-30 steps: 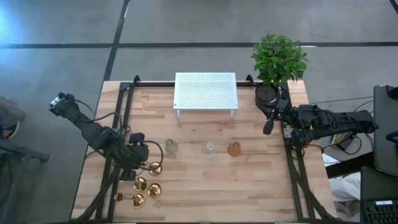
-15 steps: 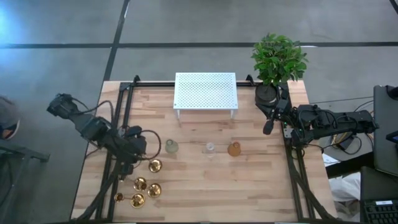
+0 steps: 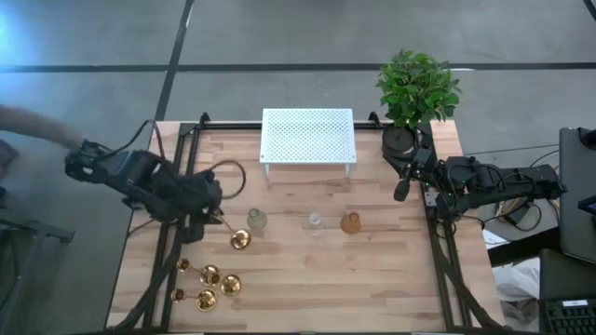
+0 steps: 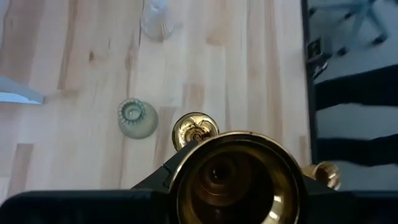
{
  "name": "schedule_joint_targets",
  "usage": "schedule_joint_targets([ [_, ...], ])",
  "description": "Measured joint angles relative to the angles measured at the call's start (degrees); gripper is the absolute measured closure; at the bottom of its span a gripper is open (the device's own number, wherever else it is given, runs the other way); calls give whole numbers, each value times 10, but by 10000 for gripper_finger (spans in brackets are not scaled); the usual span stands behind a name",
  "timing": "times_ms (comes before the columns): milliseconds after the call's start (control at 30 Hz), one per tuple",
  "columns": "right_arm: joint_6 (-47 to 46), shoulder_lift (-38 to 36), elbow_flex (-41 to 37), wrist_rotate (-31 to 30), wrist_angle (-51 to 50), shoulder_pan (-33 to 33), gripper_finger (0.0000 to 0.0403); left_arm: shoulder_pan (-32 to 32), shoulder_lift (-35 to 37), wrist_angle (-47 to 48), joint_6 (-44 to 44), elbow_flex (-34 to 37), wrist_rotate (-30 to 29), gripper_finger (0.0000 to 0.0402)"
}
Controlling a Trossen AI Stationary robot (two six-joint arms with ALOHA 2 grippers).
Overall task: Pick & Place candle stick holders
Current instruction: Put the gold candle holder on the shelf
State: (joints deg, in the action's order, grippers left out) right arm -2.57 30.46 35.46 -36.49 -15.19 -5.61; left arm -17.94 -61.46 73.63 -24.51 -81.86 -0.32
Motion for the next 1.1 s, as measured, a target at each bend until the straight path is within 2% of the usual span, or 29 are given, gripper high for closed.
schedule_joint_targets([
  [267,0,0,0,0,0,0,394,46,-29,0,-25,-62,6,291],
  [700,-9,0,0,1,9,0,394,49,-74,1,-21,-67,21,291],
  [767,-31,0,0,3,25,0,394,52,-78,1,-11,-71,23,291],
  [867,-66,16,-1,5,115,4,394,63,-84,0,-2,-80,28,291],
  [933,-76,37,-1,36,160,7,394,72,-90,-1,11,-90,30,291],
  [1100,-82,141,-2,183,213,9,394,108,-113,-2,56,-125,57,291],
])
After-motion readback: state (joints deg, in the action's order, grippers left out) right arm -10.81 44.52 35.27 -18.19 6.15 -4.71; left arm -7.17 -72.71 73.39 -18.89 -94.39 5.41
